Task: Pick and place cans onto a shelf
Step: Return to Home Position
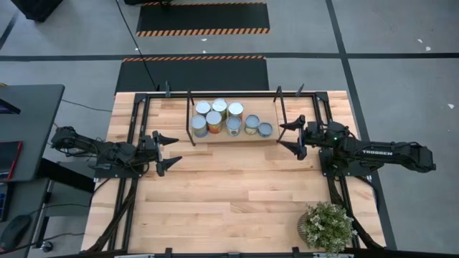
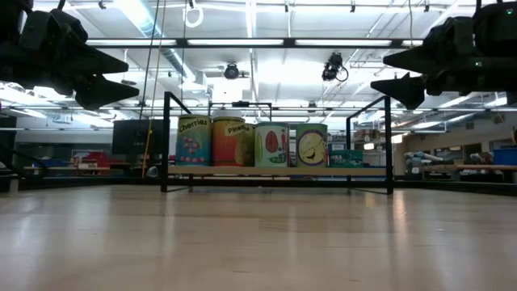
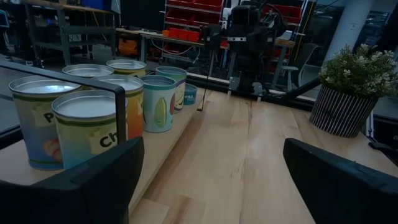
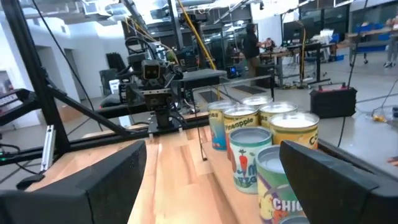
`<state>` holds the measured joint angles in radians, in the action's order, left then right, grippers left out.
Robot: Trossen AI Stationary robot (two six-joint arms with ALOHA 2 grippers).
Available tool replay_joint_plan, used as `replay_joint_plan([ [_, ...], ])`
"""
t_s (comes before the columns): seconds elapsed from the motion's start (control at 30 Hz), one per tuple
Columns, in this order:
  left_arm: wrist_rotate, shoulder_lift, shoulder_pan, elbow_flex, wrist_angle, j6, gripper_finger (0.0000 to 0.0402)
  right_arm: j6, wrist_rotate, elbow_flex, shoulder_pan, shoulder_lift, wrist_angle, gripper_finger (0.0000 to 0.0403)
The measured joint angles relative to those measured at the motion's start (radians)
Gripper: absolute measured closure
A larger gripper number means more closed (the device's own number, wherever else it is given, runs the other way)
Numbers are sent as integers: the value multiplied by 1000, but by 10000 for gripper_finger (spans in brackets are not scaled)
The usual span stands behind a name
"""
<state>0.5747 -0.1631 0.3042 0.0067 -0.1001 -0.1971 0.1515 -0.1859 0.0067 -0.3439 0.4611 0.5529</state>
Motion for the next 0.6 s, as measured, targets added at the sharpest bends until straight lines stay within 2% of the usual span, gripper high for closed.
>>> replay_joint_plan([
  [0.37,0,0,0,0,0,0,10,131,9,0,0,0,-23,27],
  [0.6,0,0,0,0,0,0,10,111,9,0,0,1,-23,27],
])
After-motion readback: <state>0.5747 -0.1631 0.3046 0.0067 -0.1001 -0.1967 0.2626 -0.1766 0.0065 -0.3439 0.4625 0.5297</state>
